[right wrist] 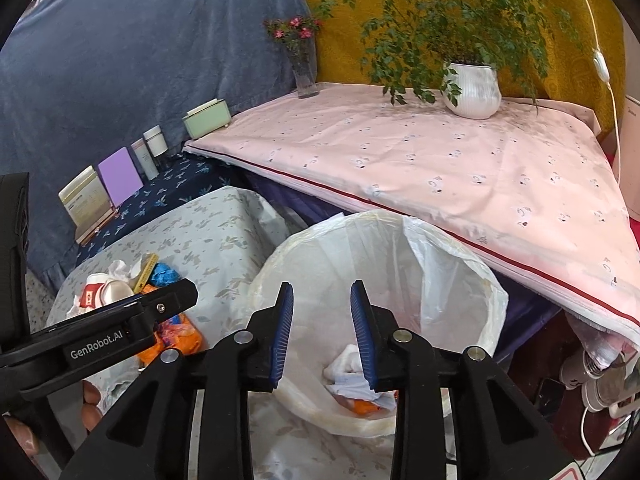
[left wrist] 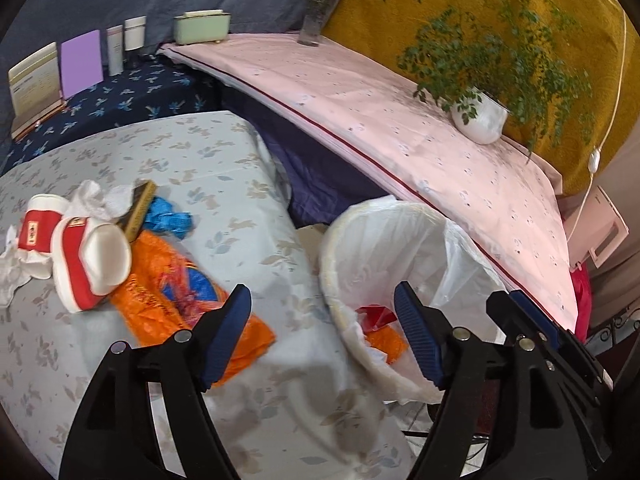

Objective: Collect trash

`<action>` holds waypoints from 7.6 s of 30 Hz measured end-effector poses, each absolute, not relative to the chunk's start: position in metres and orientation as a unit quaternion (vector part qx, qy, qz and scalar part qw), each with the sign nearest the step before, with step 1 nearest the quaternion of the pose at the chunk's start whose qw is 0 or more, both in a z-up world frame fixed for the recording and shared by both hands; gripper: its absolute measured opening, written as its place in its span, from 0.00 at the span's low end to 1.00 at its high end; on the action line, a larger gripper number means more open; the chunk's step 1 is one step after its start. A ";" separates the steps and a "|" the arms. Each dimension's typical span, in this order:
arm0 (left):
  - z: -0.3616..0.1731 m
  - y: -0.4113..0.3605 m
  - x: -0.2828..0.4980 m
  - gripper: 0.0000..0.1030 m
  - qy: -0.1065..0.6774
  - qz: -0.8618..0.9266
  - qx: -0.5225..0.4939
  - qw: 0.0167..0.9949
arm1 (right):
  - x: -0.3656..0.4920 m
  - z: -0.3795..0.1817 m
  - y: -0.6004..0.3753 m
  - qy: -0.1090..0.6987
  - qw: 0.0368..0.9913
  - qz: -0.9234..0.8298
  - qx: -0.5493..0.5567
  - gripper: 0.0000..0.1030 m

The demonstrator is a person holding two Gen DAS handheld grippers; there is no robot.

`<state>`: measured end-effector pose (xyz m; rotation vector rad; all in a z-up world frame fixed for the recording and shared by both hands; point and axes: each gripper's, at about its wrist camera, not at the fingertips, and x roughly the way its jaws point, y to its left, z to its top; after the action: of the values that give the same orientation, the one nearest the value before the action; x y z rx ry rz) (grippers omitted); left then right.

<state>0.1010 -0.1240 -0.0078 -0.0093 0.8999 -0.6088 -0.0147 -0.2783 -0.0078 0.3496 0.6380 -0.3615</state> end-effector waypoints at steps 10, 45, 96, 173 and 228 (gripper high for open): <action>-0.002 -0.062 0.111 0.68 0.419 -0.240 -0.029 0.875 | 0.005 -0.001 -0.228 0.316 0.928 -0.132 0.148 0.28; -0.050 0.180 0.173 0.77 0.437 -0.029 -0.124 0.891 | 0.118 -0.022 -0.055 0.368 0.926 0.010 0.081 0.28; 0.010 0.110 0.129 0.12 0.403 -0.153 -0.102 0.897 | 0.065 0.026 -0.090 0.303 0.948 -0.015 0.096 0.01; -0.004 -0.173 0.081 0.66 0.428 -0.358 0.013 0.830 | -0.026 -0.021 -0.312 0.298 0.909 -0.213 0.197 0.20; -0.094 0.031 0.121 0.88 0.521 -0.145 -0.076 0.837 | 0.037 -0.055 -0.155 0.380 0.911 -0.088 0.131 0.52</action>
<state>0.1211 0.0307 -0.0941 -0.1600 1.1034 -0.3064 0.0370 -0.1553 -0.0553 0.2704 0.7832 -0.1821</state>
